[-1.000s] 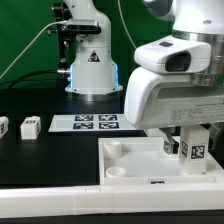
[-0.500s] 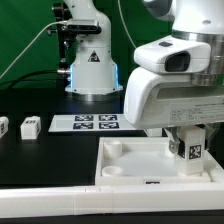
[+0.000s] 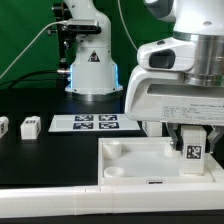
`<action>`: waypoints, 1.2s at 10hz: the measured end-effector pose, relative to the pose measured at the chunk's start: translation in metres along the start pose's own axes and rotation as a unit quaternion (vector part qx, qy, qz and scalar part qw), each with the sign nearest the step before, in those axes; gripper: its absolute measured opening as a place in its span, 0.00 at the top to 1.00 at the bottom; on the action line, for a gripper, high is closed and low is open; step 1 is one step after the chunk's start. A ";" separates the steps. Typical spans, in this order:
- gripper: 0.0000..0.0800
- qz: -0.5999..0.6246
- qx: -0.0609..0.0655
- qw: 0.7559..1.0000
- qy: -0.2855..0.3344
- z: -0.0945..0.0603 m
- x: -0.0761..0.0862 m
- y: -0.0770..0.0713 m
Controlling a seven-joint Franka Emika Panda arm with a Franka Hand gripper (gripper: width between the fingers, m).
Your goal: Assemble one leg
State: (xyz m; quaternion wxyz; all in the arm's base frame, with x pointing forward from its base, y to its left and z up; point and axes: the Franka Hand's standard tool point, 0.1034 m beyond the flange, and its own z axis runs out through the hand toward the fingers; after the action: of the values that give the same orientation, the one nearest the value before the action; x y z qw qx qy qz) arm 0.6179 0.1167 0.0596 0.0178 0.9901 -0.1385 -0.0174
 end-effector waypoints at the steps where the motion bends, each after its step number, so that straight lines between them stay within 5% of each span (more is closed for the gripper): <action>1: 0.64 0.081 0.003 0.997 -0.002 0.000 -0.001 -0.002; 5: 0.64 0.279 0.005 0.960 -0.005 0.000 -0.003 -0.006; 12: 0.64 0.627 0.003 0.779 -0.006 -0.001 -0.004 -0.008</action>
Offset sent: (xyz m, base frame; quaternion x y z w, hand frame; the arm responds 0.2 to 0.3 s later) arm -0.0013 0.0027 0.0002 -0.0012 -0.0010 0.3272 0.9450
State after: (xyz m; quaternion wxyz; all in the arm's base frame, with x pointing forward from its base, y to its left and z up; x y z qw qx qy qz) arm 0.6162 0.1254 0.0603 0.0206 0.6844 -0.7288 -0.0079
